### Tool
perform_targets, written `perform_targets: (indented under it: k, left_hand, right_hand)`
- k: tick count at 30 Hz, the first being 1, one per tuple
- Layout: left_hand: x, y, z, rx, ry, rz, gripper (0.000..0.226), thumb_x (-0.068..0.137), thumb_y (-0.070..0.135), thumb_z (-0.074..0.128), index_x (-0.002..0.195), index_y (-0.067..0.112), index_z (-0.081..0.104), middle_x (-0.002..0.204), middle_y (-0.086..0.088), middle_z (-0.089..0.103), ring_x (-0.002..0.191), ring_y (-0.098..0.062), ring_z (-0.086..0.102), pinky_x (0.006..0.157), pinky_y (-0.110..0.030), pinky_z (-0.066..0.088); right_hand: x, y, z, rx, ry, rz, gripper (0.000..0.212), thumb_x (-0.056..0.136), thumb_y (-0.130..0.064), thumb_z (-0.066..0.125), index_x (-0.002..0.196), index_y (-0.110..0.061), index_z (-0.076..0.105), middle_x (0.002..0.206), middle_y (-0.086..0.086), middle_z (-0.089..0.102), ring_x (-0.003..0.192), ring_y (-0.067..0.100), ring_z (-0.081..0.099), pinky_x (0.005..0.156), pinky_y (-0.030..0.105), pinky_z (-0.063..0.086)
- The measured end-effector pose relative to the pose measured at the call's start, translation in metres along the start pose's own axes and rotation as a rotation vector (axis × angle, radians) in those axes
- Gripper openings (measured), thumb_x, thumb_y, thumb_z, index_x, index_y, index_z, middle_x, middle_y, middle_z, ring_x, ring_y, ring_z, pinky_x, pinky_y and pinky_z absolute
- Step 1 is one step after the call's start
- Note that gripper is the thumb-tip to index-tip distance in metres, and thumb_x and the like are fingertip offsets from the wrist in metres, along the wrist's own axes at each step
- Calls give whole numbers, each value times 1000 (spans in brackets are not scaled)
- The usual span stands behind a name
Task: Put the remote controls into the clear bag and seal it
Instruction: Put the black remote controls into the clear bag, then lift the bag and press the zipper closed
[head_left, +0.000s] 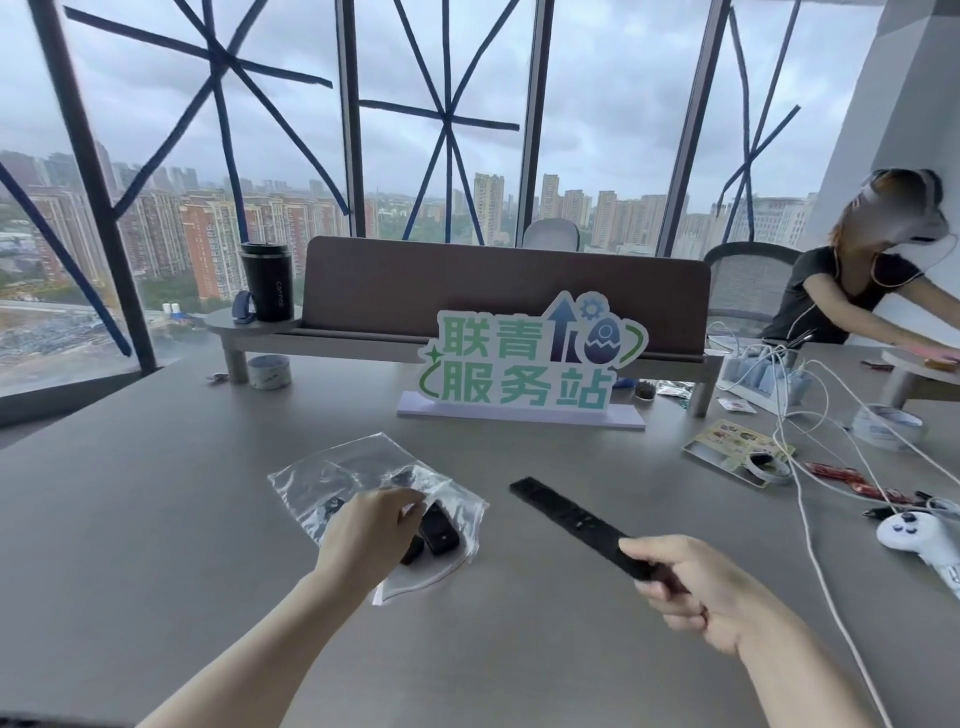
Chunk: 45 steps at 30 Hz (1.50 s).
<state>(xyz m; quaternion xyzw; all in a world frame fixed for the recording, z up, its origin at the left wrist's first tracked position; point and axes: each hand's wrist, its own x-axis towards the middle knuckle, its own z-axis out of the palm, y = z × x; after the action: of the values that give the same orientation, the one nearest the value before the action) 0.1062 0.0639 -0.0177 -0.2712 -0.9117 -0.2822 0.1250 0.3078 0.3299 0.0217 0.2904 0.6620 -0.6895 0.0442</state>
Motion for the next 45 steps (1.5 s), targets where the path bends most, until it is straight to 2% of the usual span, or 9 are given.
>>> perform_targets:
  k: [4,9,14,19,23,29,34,38,45]
  left_hand:
    - [3,12,-6,22,15,-14,25,89,38,49,77,24,66,57,5,54,64,-26,55,52,-31,42]
    - [0,13,-11,-2,11,-5,26,89,40,48,81,25,67,74,5,70,70,-22,61,59,-34,51]
    - [-8,8,-20,15,46,36,32,91,34,48,65,17,56,68,4,59,66,-18,49,51,-31,34]
    - [-18,3,-14,108,-147,-14,26,81,34,50,105,35,61,99,10,64,89,-23,60,68,-31,49]
    - [-26,-3,-16,227,-320,-66,66,72,22,47,134,45,38,119,3,55,104,-26,59,71,-31,43]
    - [-15,-15,-39,253,-173,-159,42,80,19,49,118,35,56,120,0,61,103,-29,63,76,-32,48]
    - [31,5,-92,-471,95,-307,25,79,7,53,96,14,71,90,-12,72,52,-27,70,58,-37,61]
    - [62,38,-142,-733,284,-190,14,79,1,67,73,14,70,72,-8,68,45,-12,64,53,-25,59]
    - [52,55,-154,-853,72,-88,18,73,3,75,89,12,74,80,-6,73,70,-10,65,74,-16,54]
  right_hand:
    - [-3,-6,59,-231,-183,25,30,91,-25,53,63,-18,47,51,0,40,35,9,15,34,19,13]
    - [38,-2,141,-146,-116,-82,24,96,-24,53,93,-5,66,62,6,66,36,12,32,37,21,22]
    - [60,2,149,-337,377,-325,16,84,-13,51,79,-19,65,63,-4,66,58,17,58,53,27,42]
    - [81,-2,147,-589,295,-358,53,82,-41,61,133,-35,44,100,-3,63,92,20,63,65,29,40]
    - [97,-9,152,-628,423,-451,35,89,-21,52,123,-24,60,115,3,70,101,25,64,81,32,51]
    - [86,-29,141,-595,536,-578,23,86,-7,50,88,-20,68,83,-1,71,77,24,65,66,32,54]
    - [41,-86,135,-288,551,-706,25,85,-11,56,71,-20,75,54,2,70,46,15,61,55,33,55]
    - [-3,-133,132,4,525,-827,27,87,-4,54,74,-16,73,55,6,69,34,8,54,40,27,50]
    - [-25,-150,117,155,520,-792,25,88,0,51,84,-7,75,54,5,68,33,10,54,37,22,51]
